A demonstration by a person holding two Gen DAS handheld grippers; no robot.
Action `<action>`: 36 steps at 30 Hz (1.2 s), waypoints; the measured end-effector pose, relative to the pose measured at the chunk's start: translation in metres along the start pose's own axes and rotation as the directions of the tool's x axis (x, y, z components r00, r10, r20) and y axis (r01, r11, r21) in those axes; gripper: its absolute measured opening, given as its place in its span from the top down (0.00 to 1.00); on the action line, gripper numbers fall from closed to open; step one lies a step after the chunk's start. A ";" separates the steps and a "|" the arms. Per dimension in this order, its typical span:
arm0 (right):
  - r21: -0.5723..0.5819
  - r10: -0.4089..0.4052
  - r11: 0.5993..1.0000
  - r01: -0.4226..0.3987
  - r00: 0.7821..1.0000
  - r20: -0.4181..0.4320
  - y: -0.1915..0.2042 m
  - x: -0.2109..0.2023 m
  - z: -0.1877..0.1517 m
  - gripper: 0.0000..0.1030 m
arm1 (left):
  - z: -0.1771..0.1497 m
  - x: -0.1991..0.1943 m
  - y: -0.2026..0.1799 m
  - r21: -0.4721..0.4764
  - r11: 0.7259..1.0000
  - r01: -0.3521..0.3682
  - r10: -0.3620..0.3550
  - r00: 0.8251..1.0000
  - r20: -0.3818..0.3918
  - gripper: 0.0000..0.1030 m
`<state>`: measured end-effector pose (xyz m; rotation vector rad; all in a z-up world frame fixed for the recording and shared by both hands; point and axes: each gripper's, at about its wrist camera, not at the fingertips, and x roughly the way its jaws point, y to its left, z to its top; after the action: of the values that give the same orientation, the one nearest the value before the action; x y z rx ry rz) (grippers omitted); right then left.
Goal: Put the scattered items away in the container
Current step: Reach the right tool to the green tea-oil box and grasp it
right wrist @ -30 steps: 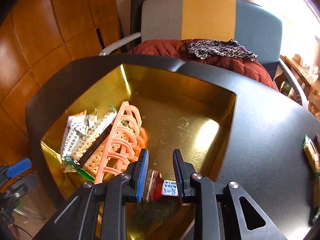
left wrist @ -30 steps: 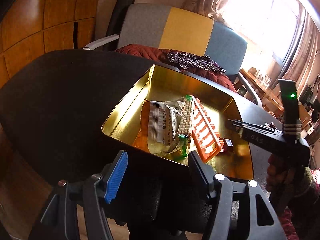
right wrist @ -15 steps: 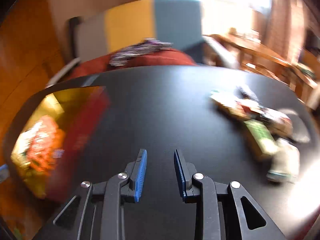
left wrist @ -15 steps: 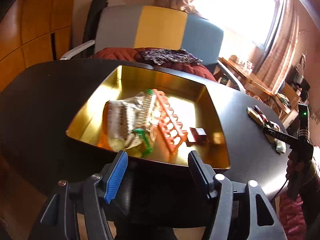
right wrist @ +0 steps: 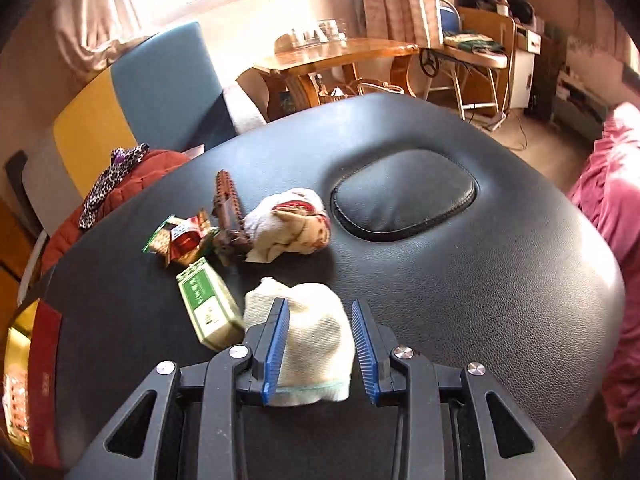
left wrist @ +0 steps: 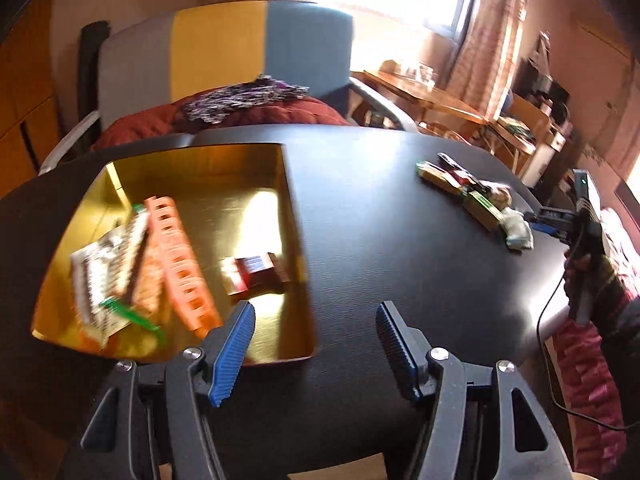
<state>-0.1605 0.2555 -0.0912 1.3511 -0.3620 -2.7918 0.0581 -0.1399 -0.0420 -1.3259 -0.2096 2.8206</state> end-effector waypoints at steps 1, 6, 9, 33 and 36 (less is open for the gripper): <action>0.011 0.010 1.000 -0.010 1.000 -0.002 -0.003 0.001 0.002 0.67 | 0.003 0.004 -0.009 0.019 1.000 0.012 -0.012 1.000 -0.007 0.38; -0.012 0.057 0.998 -0.057 0.998 0.009 0.003 0.010 0.020 0.64 | 0.011 0.023 -0.045 0.075 0.995 0.069 -0.065 0.996 -0.055 0.38; -0.090 0.137 0.987 -0.136 0.991 -0.003 0.026 0.011 0.030 0.63 | 0.018 0.030 -0.059 0.098 0.991 0.087 -0.081 0.994 -0.068 0.38; -0.415 0.324 0.801 -0.433 0.895 -0.308 0.166 0.026 -0.073 0.67 | 0.009 0.034 -0.018 -0.047 0.998 0.045 -0.049 0.995 -0.092 0.38; -0.388 0.365 0.786 -0.482 0.867 -0.338 0.173 0.014 -0.097 0.63 | 0.011 0.038 -0.022 -0.051 0.997 0.065 -0.070 0.992 -0.103 0.38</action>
<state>-0.1087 0.0667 -0.1227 1.2757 0.0166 -2.1192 0.0244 -0.1164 -0.0616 -1.4435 -0.3151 2.6983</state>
